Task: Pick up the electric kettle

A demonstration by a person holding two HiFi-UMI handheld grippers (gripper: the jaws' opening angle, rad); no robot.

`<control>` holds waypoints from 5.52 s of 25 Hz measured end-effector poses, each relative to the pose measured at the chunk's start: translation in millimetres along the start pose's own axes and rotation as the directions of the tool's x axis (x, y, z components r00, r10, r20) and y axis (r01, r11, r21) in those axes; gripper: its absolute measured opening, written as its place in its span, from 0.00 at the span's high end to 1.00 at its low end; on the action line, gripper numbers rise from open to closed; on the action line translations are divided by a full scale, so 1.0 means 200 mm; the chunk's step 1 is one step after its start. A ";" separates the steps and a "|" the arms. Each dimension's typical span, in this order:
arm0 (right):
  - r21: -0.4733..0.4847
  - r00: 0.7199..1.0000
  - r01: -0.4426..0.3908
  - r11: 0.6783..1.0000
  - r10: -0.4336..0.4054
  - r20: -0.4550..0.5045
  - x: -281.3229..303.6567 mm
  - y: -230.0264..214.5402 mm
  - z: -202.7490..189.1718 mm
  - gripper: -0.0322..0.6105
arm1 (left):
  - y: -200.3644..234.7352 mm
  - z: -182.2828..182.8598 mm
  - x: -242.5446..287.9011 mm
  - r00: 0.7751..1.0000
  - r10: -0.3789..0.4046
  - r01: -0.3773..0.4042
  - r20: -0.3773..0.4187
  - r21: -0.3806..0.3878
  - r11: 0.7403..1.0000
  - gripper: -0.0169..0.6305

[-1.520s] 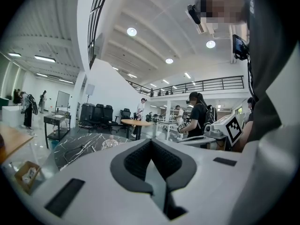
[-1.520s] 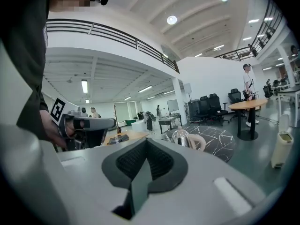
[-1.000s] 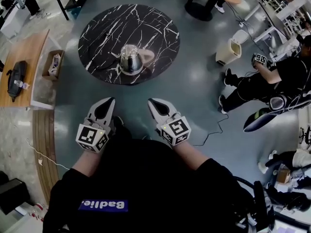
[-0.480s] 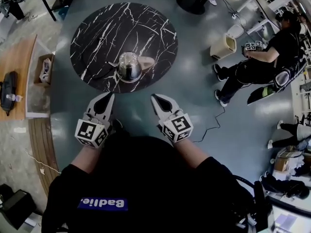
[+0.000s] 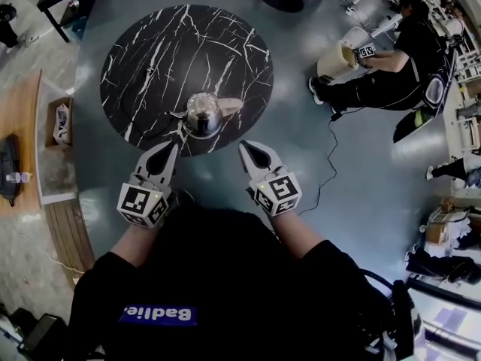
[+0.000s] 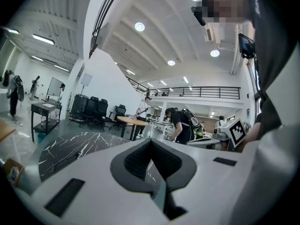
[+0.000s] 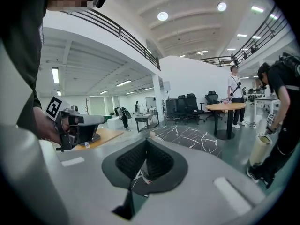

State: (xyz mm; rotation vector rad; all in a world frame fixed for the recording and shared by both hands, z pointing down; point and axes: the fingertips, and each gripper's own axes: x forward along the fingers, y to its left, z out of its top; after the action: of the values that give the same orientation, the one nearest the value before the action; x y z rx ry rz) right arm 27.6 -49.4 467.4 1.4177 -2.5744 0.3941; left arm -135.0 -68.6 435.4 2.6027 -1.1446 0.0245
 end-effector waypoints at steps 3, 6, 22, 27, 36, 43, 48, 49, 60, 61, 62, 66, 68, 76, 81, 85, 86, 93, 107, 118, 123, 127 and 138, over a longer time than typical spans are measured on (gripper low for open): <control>0.001 0.999 0.035 0.999 -0.036 0.007 0.04 -0.03 0.02 0.95 | 0.03 0.02 0.03 1.000 -0.027 0.027 -0.003 0.010 1.000 0.96; 0.004 0.999 0.050 0.999 -0.050 0.011 0.06 -0.07 0.03 0.95 | 0.06 0.03 0.07 1.000 -0.028 0.028 -0.003 0.017 0.999 0.96; -0.005 0.998 -0.055 0.998 0.055 -0.015 0.13 -0.29 0.01 0.92 | 0.09 -0.02 0.20 0.992 0.126 -0.128 -0.028 -0.080 0.989 0.96; 0.005 0.996 -0.074 0.997 0.074 -0.040 0.18 -0.34 -0.04 0.90 | 0.10 -0.06 0.23 0.987 0.155 -0.158 -0.047 -0.082 0.984 0.96; 0.006 0.993 -0.083 0.997 0.083 -0.079 0.24 -0.40 -0.10 0.88 | 0.16 -0.12 0.26 0.976 0.202 -0.209 -0.076 -0.089 0.974 0.96; 0.019 0.991 -0.080 0.997 0.082 -0.104 0.27 -0.43 -0.17 0.86 | 0.20 -0.18 0.29 0.972 0.215 -0.225 -0.097 -0.103 0.969 0.96; 0.024 0.988 -0.076 0.997 0.079 -0.133 0.30 -0.46 -0.22 0.84 | 0.27 -0.23 0.30 0.963 0.238 -0.250 -0.127 -0.093 0.964 0.96; 0.025 0.987 -0.075 0.997 0.078 -0.138 0.31 -0.46 -0.23 0.84 | 0.28 -0.24 0.30 0.961 0.243 -0.256 -0.133 -0.094 0.962 0.96; 0.035 0.981 -0.045 0.998 0.051 -0.186 0.38 -0.52 -0.31 0.79 | 0.39 -0.38 0.32 0.943 0.279 -0.304 -0.182 -0.127 0.944 0.89; 0.040 0.981 -0.040 0.998 0.047 -0.189 0.38 -0.53 -0.32 0.79 | 0.40 -0.39 0.32 0.941 0.283 -0.309 -0.187 -0.131 0.942 0.88; 0.046 0.980 -0.034 0.998 0.043 -0.192 0.39 -0.53 -0.34 0.79 | 0.41 -0.41 0.32 0.939 0.286 -0.314 -0.192 -0.136 0.940 0.87; 0.069 0.977 -0.019 0.997 0.033 -0.210 0.41 -0.54 -0.39 0.77 | 0.45 -0.46 0.33 0.933 0.295 -0.330 -0.208 -0.158 0.931 0.83; 0.078 0.976 -0.012 0.997 0.029 -0.216 0.43 -0.55 -0.41 0.76 | 0.47 -0.48 0.34 0.931 0.298 -0.334 -0.209 -0.167 0.928 0.81; 0.094 0.973 0.023 0.995 0.000 -0.231 0.50 -0.60 -0.47 0.72 | 0.52 -0.55 0.39 0.926 0.306 -0.348 -0.222 -0.186 0.919 0.76; 0.096 0.970 0.038 0.995 -0.014 -0.241 0.54 -0.62 -0.51 0.69 | 0.56 -0.59 0.41 0.921 0.320 -0.366 -0.224 -0.204 0.908 0.75; 0.102 0.964 0.054 0.993 -0.026 -0.263 0.57 -0.63 -0.56 0.68 | 0.58 -0.60 0.43 0.919 0.325 -0.370 -0.222 -0.209 0.905 0.74; 0.103 0.963 0.057 0.993 -0.028 -0.268 0.58 -0.64 -0.57 0.68 | 0.58 -0.61 0.44 0.919 0.326 -0.372 -0.221 -0.211 0.904 0.74; 0.091 0.958 0.078 0.993 -0.050 -0.281 0.63 -0.67 -0.63 0.68 | 0.60 -0.66 0.48 0.920 0.328 -0.374 -0.217 -0.232 0.898 0.74; 0.075 0.960 0.117 0.990 -0.093 -0.265 0.74 -0.72 -0.66 0.68 | 0.67 -0.68 0.55 0.918 0.354 -0.392 -0.177 -0.284 0.875 0.74; 0.074 0.958 0.152 0.986 -0.129 -0.256 0.79 -0.75 -0.68 0.68 | 0.71 -0.68 0.57 0.918 0.368 -0.396 -0.148 -0.309 0.865 0.74; 0.072 0.959 0.158 0.985 -0.136 -0.247 0.80 -0.76 -0.68 0.68 | 0.72 -0.68 0.58 0.920 0.364 -0.391 -0.143 -0.308 0.867 0.74; 0.070 0.962 0.161 0.984 -0.140 -0.236 0.81 -0.76 -0.66 0.68 | 0.71 -0.67 0.59 0.924 0.357 -0.382 -0.136 -0.308 0.871 0.74; 0.050 0.966 0.165 0.985 -0.152 -0.208 0.86 -0.77 -0.63 0.68 | 0.72 -0.67 0.60 0.927 0.352 -0.375 -0.129 -0.310 0.874 0.74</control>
State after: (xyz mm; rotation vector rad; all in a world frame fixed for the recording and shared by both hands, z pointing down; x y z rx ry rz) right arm 70.0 -226.8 657.2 1.5067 -2.2883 0.5726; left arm -144.2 -209.9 618.1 2.0523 -1.4595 0.0021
